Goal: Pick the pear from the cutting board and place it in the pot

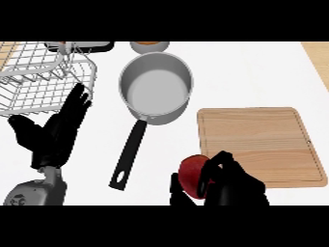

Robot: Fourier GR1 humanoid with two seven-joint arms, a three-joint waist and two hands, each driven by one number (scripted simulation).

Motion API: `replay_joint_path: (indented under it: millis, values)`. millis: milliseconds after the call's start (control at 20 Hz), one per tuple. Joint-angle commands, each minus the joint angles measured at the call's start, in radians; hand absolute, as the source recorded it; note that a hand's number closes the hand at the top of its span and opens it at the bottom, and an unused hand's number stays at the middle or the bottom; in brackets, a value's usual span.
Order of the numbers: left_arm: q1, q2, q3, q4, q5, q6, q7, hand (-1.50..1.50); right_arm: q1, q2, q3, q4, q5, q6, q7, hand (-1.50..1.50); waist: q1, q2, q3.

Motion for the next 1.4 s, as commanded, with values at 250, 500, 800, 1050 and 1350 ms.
replay_joint_path:
  millis: [250,500,800,1050,1350]
  values:
    - [-0.013,-0.013,-0.024,-0.004,-0.010,-0.001,0.005,0.00,-0.236,0.054,0.024,-0.061,-0.016,0.153,0.247,1.50,0.033,0.007,0.000]
    - [-0.055,-0.023,-0.025,0.005,-0.006,0.006,0.030,0.00,-0.343,0.055,-0.125,-0.006,-0.119,0.136,0.241,1.50,0.046,0.017,0.000]
    - [-0.037,-0.023,-0.040,0.000,0.002,-0.018,0.013,0.00,-0.452,0.055,-0.276,0.161,-0.227,0.103,0.259,1.50,0.071,0.023,0.002]
    - [-0.041,-0.007,-0.029,-0.001,0.009,-0.032,0.015,0.00,-0.590,0.055,-0.377,0.314,-0.338,0.080,0.259,1.50,0.082,0.025,0.003]
    - [-0.040,-0.023,-0.035,0.014,0.001,-0.025,-0.018,0.00,-0.623,0.055,-0.431,0.462,-0.500,-0.047,0.257,1.50,0.079,0.025,0.004]
